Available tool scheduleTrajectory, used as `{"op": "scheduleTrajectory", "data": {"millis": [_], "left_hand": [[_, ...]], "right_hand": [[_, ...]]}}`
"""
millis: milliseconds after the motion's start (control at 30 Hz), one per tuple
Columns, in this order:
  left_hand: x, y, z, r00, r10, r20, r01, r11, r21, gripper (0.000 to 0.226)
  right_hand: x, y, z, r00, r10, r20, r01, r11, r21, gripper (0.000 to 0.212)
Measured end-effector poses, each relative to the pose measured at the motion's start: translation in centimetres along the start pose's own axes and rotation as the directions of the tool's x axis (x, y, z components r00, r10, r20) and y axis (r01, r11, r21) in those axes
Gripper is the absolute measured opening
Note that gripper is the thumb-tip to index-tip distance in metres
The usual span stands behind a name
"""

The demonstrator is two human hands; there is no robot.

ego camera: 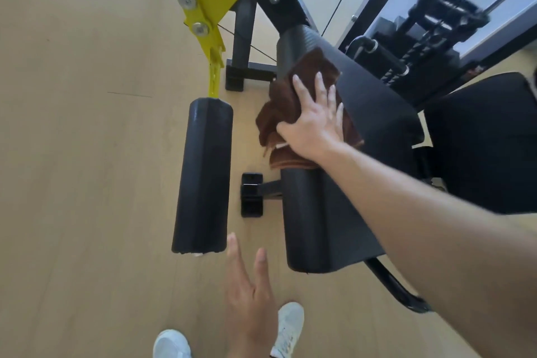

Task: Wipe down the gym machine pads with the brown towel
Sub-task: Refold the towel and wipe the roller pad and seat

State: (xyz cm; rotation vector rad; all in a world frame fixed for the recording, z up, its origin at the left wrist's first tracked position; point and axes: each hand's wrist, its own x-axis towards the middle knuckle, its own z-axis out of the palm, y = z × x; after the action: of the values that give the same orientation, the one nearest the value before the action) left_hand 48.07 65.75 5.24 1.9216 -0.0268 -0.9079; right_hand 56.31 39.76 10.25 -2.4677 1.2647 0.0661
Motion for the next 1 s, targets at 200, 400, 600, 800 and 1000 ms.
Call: {"op": "scheduleTrajectory", "data": {"millis": [200,400,600,800,1000], "left_hand": [[0.7,3.3,-1.9,0.985,0.17,0.034,-0.173,0.98,0.095,0.057],[-0.5,11.4,-0.6,0.859,0.485,0.165,-0.51,0.841,0.181,0.064],[-1.0,13.7,1.0,0.774,0.533,0.341,-0.632,0.62,0.465,0.076],[0.3,14.1,5.1,0.631,0.605,0.485,-0.706,0.189,0.683,0.062],[-0.6,13.5,10.1,0.705,0.581,0.406,-0.616,0.217,0.758,0.047]], "right_hand": [[-12.8,1.6,2.6,0.999,-0.027,-0.025,0.026,0.999,-0.023,0.085],[-18.0,3.1,4.4,0.996,0.079,-0.05,-0.075,0.994,0.078,0.061],[-13.6,5.8,2.3,0.997,0.067,-0.033,-0.058,0.975,0.213,0.059],[-9.4,11.5,3.3,0.989,0.133,0.07,-0.15,0.91,0.387,0.063],[-10.4,15.2,1.9,1.0,-0.026,-0.012,0.028,0.984,0.177,0.053]]}}
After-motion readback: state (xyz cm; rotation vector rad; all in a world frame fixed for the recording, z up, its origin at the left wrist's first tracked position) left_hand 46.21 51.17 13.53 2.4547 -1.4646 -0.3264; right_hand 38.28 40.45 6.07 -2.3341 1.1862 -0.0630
